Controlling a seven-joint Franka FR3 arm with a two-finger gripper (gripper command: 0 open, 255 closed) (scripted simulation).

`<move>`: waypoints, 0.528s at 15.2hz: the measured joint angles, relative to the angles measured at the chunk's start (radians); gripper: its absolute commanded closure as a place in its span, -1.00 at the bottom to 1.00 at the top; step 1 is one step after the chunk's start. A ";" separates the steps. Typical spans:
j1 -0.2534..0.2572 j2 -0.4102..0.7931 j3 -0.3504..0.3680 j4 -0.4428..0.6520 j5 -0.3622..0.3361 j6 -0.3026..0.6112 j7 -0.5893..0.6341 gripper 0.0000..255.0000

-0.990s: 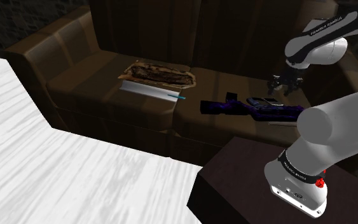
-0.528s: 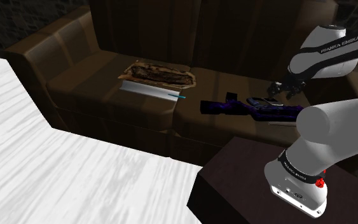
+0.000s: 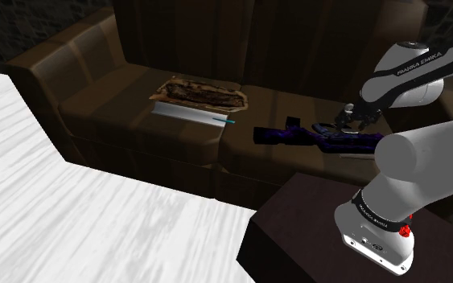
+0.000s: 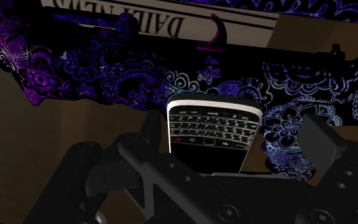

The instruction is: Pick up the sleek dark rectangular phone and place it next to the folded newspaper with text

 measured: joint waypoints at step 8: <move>0.000 0.001 0.000 0.000 0.000 0.002 0.000 1.00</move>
